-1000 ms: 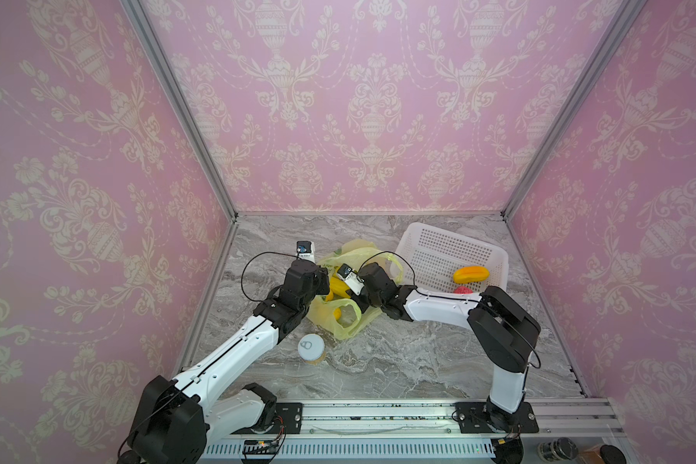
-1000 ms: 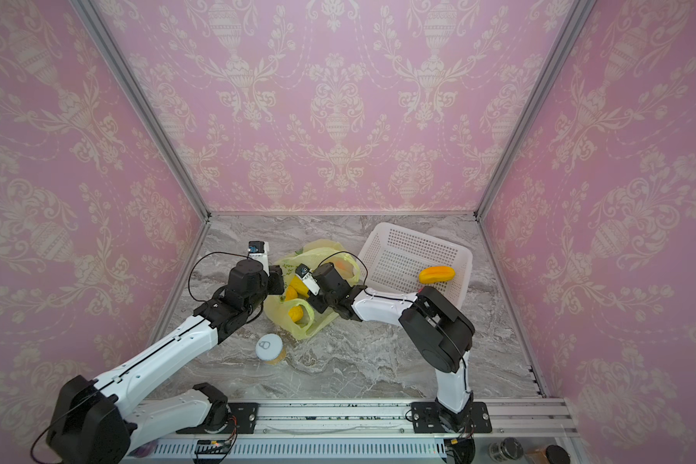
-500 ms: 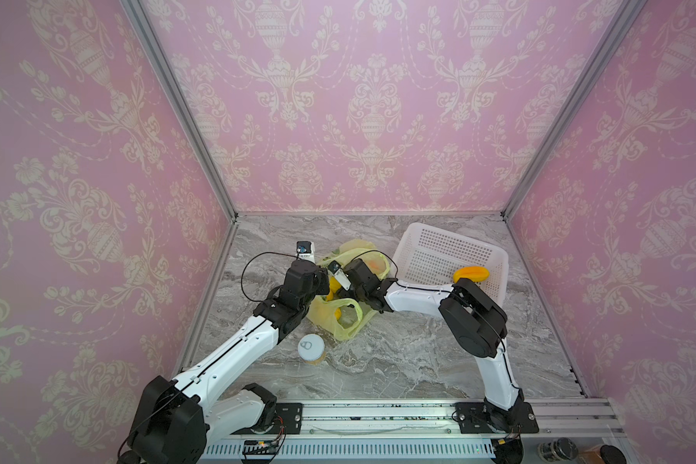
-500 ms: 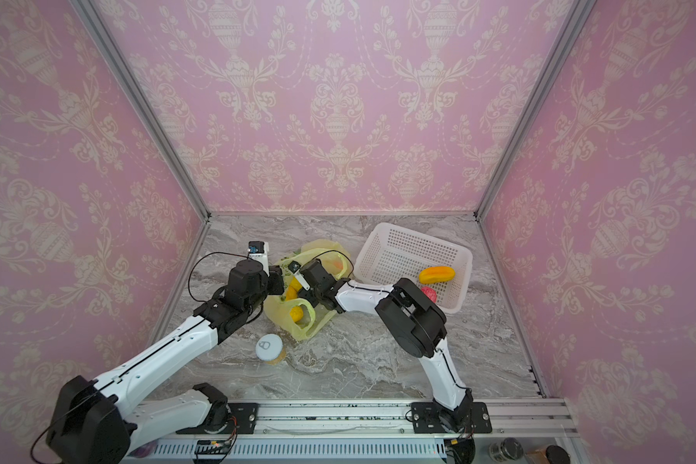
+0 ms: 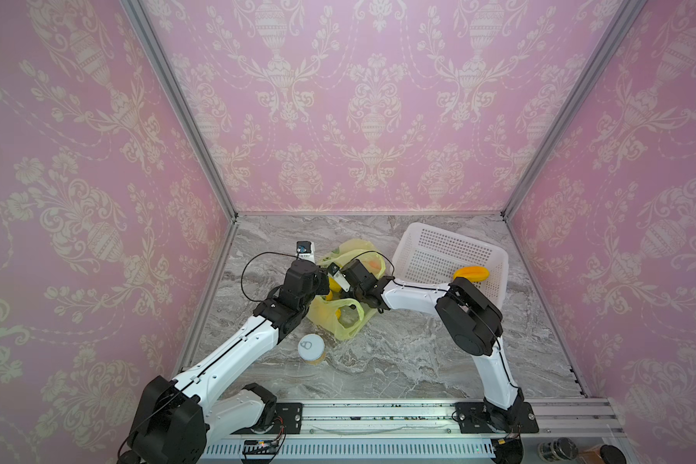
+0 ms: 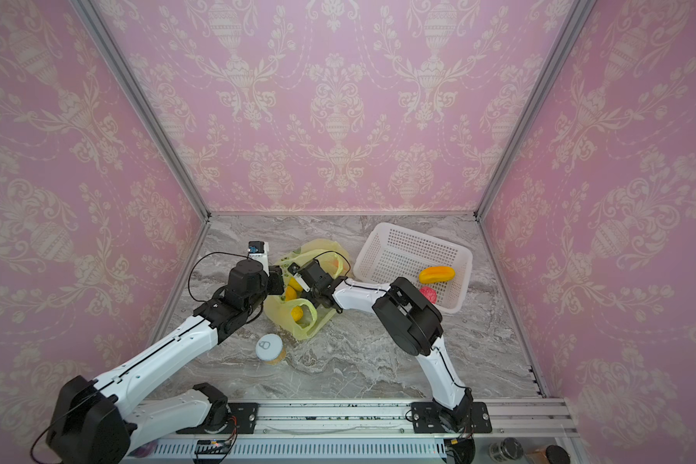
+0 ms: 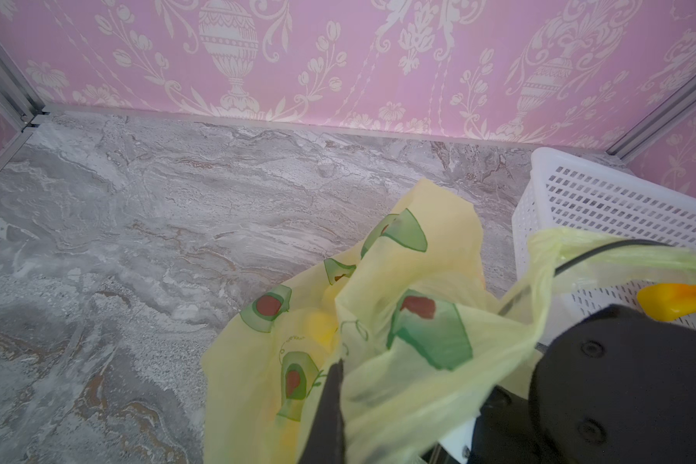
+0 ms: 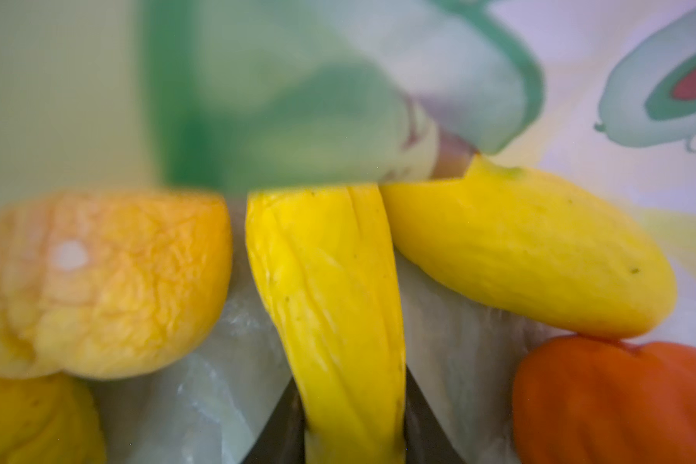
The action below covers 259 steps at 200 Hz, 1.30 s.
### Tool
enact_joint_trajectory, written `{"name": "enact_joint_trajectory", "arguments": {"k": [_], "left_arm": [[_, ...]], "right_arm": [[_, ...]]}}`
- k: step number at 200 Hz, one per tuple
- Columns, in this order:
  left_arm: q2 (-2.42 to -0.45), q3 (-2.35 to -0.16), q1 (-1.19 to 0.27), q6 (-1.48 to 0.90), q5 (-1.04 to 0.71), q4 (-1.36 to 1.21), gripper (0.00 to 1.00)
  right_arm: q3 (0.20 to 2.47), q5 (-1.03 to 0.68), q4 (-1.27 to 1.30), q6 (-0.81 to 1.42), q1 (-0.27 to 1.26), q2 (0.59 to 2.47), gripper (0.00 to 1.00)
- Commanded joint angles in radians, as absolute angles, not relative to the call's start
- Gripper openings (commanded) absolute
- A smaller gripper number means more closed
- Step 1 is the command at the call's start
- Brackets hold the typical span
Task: Untie the knot of the plastic bag and take out the fruit
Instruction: 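Close the right gripper on the long yellow fruit and lift it, then carry the long yellow fruit over the white basket with the right gripper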
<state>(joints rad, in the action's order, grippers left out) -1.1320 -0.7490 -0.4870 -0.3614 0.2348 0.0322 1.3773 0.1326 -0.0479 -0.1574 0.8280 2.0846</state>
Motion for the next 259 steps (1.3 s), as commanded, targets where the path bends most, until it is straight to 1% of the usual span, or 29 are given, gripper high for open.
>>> {"name": "enact_joint_trajectory", "arguments": {"k": [1,66,122,143,161,188,200,215,235,259], "left_arm": [[-1.116,-0.744,-0.48,-0.364,0.259,0.054,0.0],[-1.129,-0.749,-0.48,-0.364,0.277,0.064,0.0],[-1.141,-0.753,-0.48,-0.368,0.279,0.069,0.0],[-1.141,-0.754,-0.48,-0.37,0.28,0.071,0.0],[-1.141,-0.755,-0.48,-0.371,0.279,0.072,0.0],[-1.14,-0.756,-0.48,-0.373,0.275,0.073,0.0],[-1.14,-0.756,-0.48,-0.373,0.276,0.075,0.0],[-1.138,-0.756,-0.48,-0.374,0.275,0.077,0.0],[-1.138,-0.756,-0.48,-0.374,0.275,0.077,0.0],[-1.14,-0.756,-0.479,-0.374,0.274,0.077,0.0]], "right_arm": [[1.29,0.097,0.027,-0.148,0.843,1.94,0.26],[0.972,0.048,0.118,-0.154,0.867,1.512,0.2],[0.726,-0.004,0.166,-0.164,0.866,1.097,0.2],[0.649,0.001,0.194,-0.167,0.862,0.964,0.2],[0.596,0.039,0.226,-0.159,0.842,0.884,0.18],[0.575,0.146,0.24,-0.103,0.769,0.846,0.15],[0.574,0.167,0.246,-0.055,0.719,0.848,0.13],[0.577,0.18,0.248,0.014,0.646,0.856,0.13],[0.602,0.207,0.217,0.105,0.547,0.901,0.13],[0.668,0.21,0.135,0.208,0.424,1.011,0.13]]}}
